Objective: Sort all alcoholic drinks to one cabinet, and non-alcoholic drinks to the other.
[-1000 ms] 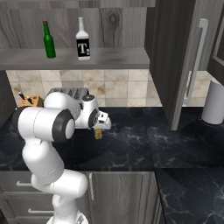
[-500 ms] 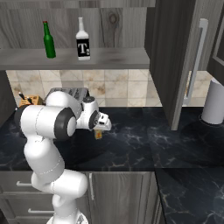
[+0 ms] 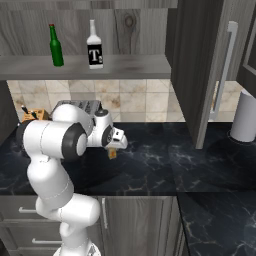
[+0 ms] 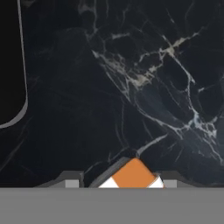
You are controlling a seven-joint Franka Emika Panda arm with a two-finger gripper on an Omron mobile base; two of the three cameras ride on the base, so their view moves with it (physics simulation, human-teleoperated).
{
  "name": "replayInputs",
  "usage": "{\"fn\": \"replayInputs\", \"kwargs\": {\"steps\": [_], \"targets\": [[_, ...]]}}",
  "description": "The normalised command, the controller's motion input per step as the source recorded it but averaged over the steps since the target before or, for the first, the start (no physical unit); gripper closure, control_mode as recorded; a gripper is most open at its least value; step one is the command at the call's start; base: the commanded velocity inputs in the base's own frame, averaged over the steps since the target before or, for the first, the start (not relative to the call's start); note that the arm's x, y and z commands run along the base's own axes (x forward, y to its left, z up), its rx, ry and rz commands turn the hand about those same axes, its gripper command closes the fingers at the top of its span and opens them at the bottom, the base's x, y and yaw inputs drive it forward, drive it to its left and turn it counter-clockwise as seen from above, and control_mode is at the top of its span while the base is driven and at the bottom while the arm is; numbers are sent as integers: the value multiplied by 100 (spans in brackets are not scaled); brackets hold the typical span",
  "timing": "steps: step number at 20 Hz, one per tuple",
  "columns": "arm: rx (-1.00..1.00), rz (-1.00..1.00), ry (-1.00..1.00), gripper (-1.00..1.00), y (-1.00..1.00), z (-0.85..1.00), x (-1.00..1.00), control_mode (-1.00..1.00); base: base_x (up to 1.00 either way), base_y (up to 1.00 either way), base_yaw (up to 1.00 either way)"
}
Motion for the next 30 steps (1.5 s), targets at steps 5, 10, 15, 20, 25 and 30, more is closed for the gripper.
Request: {"fn": "replayInputs", "kwargs": {"steps": [5, 10, 15, 20, 25, 30], "targets": [[0, -6, -1, 100, 0, 49, -46, -100, 0, 0, 0], [0, -6, 0, 100, 0, 54, -87, -100, 0, 0, 0], [5, -7, 1, 100, 0, 60, -88, -100, 0, 0, 0], [7, -4, 3, 100, 0, 39, -80, -100, 0, 0, 0], [8, -2, 1, 100, 0, 22, -69, -100, 0, 0, 0], [5, -4, 0, 100, 0, 9, -60, -100, 0, 0, 0]]}}
